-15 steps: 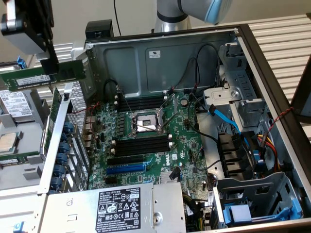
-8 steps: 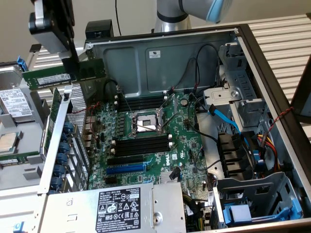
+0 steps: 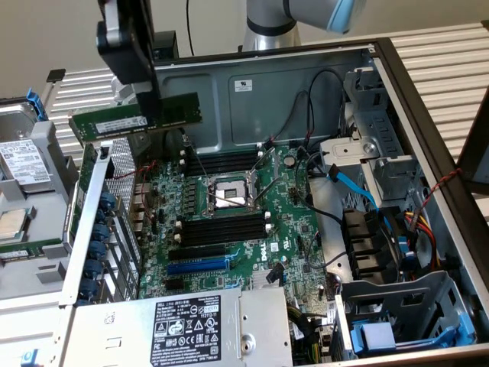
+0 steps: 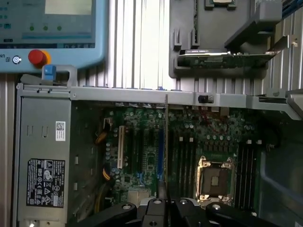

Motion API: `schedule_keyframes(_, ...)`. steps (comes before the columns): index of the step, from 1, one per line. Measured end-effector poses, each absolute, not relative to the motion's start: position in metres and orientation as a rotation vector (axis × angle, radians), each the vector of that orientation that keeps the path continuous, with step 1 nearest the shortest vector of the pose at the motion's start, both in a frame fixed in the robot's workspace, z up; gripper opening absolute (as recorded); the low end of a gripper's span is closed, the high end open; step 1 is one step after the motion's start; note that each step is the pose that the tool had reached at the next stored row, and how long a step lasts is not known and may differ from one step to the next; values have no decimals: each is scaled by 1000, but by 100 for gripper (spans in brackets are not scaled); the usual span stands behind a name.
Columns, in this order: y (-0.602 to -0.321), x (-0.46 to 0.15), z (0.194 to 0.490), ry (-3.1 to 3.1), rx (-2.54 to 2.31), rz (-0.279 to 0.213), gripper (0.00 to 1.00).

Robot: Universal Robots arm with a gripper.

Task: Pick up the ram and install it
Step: 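Pick up the ram and move it above insertion slot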

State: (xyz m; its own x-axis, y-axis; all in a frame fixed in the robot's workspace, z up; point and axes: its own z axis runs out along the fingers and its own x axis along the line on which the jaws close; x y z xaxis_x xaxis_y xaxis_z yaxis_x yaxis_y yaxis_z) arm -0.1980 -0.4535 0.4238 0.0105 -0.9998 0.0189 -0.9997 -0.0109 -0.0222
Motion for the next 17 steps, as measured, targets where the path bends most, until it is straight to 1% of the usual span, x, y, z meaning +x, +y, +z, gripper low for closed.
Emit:
schedule_keyframes(6, -451, -171, 417, 2207, -2231, -45, 13)
schedule_keyframes(12, -437, -159, 407, 2204, -2228, -39, 13)
schedule_keyframes(17, -428, -152, 400, 2200, -2223, -24, 13)
